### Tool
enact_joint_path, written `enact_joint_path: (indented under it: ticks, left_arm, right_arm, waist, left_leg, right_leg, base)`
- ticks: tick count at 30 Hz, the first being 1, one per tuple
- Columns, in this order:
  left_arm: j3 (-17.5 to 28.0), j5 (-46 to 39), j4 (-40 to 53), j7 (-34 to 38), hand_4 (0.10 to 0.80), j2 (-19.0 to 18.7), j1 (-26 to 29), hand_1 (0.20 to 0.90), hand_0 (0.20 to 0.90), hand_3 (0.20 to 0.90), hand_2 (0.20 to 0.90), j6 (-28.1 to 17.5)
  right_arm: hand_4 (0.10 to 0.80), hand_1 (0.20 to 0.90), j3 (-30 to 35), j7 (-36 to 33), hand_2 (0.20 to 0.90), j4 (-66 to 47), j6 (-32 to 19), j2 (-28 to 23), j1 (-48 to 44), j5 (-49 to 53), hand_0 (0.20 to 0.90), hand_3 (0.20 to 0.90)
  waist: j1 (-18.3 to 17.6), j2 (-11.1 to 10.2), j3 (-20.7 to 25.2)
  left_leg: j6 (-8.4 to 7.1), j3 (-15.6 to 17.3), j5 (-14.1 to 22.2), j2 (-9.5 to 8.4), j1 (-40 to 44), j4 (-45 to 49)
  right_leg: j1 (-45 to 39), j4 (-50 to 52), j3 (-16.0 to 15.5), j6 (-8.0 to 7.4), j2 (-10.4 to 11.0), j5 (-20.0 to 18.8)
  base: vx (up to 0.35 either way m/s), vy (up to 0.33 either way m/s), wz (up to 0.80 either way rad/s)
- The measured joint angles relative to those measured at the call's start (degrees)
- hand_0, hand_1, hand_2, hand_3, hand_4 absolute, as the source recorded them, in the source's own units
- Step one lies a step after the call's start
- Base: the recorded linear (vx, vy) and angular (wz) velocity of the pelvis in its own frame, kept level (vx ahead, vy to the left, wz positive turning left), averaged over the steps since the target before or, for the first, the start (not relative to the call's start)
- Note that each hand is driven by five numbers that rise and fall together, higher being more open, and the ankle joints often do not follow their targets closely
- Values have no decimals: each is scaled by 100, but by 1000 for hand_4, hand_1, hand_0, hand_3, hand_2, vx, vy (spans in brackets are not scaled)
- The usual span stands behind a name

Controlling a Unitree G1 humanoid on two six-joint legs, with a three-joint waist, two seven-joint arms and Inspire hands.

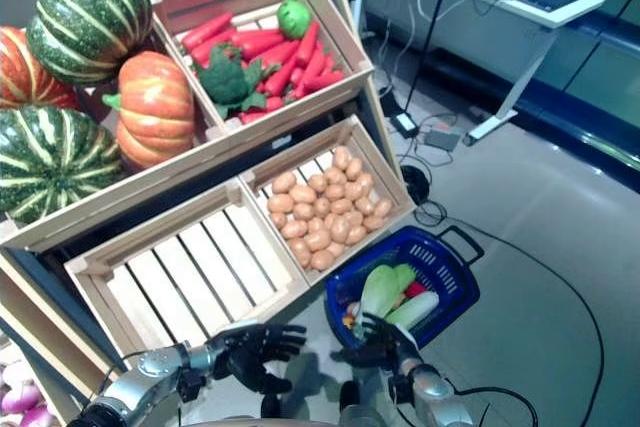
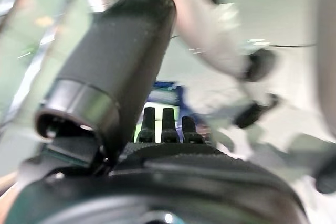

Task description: Put vegetables into the basket

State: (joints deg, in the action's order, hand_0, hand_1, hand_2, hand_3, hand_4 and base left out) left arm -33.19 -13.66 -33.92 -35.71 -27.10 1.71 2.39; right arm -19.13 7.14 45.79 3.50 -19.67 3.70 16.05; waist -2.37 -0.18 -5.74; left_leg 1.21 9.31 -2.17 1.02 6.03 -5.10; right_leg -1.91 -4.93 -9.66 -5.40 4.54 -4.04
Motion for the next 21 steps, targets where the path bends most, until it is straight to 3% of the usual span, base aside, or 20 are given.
enact_joint_path:
  ticks: [6,8,12,21]
  left_arm:
    - [269,577,-1957,768,800,627,28,900,900,900,900,110]
    - [723,612,-2606,1429,800,932,-87,900,900,900,900,107]
    - [1124,607,-3066,2187,800,1122,-150,900,900,900,900,65]
    - [1225,681,-3250,2761,800,1244,-150,900,900,900,900,180]
  right_arm:
    - [800,900,197,26,900,1005,168,210,-5,77,900,900]
    - [800,900,536,-86,900,1522,157,497,-33,256,900,900]
    - [800,900,721,-155,900,1989,89,709,-174,251,900,900]
    - [800,900,685,-206,900,1981,62,721,-158,252,900,900]
  waist:
    - [2,-46,86]
    - [14,-99,207]
    - [32,-141,368]
    - [48,-69,432]
  left_leg:
    - [-21,83,67,18,131,-38]
    - [-14,82,71,25,129,-38]
    - [-2,78,79,22,114,-39]
    - [2,62,92,19,190,-38]
  right_leg:
    - [-75,1,-37,30,29,-31]
    - [-56,3,-43,36,25,-31]
    - [-63,9,-42,38,29,-29]
    - [-189,-17,-50,46,25,-31]
  base:
    - [26,-5,-12]
    - [0,0,0]
    - [0,0,0]
    - [0,0,0]
